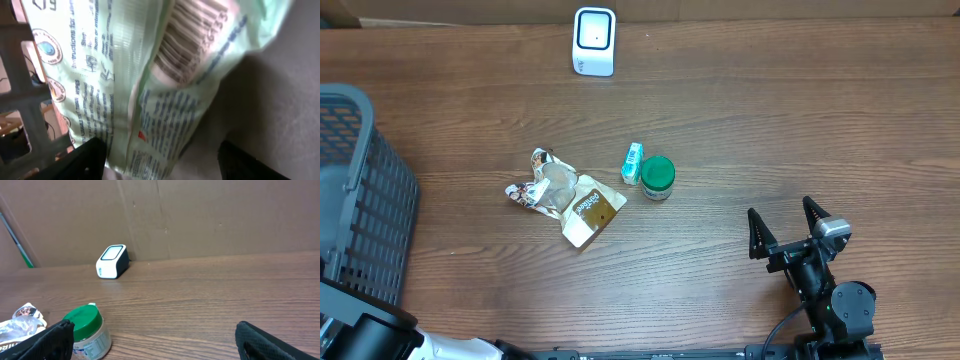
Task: Scan the item barcode
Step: 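Grasp the light green tissue pack in the basket with the left gripper, then present the tissue pack barcode to the scanner and set it down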
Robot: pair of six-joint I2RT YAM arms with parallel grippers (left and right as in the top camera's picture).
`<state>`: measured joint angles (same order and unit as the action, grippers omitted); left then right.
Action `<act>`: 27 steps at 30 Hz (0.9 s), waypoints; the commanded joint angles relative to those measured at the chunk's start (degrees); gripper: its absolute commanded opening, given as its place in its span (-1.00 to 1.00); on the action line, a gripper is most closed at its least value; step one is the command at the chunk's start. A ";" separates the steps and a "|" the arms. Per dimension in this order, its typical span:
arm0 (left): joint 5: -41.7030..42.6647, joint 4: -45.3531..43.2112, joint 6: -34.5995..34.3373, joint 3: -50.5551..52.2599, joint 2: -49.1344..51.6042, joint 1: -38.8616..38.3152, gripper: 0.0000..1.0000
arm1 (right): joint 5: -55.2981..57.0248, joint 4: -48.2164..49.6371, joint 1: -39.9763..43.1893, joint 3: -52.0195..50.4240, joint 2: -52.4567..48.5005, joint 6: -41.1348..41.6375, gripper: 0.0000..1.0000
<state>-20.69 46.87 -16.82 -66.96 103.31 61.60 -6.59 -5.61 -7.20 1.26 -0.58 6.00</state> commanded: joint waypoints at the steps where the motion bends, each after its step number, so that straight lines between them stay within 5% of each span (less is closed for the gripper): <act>1: -2.38 -2.73 0.50 2.12 0.46 0.39 0.47 | 0.35 0.20 0.20 -0.20 0.39 -0.09 1.00; 9: -2.10 -10.12 0.52 5.95 0.46 0.42 0.32 | 0.35 0.22 0.20 -0.20 0.39 -0.11 1.00; 11: -0.59 -10.75 0.55 6.19 0.46 0.42 -0.35 | 0.35 0.22 0.20 -0.20 0.39 -0.11 1.00; 14: 3.19 -11.15 0.57 6.14 0.46 0.33 -0.88 | 0.35 0.20 0.20 -0.20 0.39 -0.09 1.00; 21: 9.90 -7.37 0.55 1.90 -0.11 -0.37 -0.92 | 0.35 0.22 0.20 -0.20 0.39 -0.11 1.00; 27: 20.11 4.52 -0.11 -15.63 -3.89 -3.54 -0.92 | 0.35 0.22 0.20 -0.20 0.39 -0.11 1.00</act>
<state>-11.20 47.77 -16.12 -72.10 102.04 60.20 -6.59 -5.61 -7.20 1.26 -0.58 6.00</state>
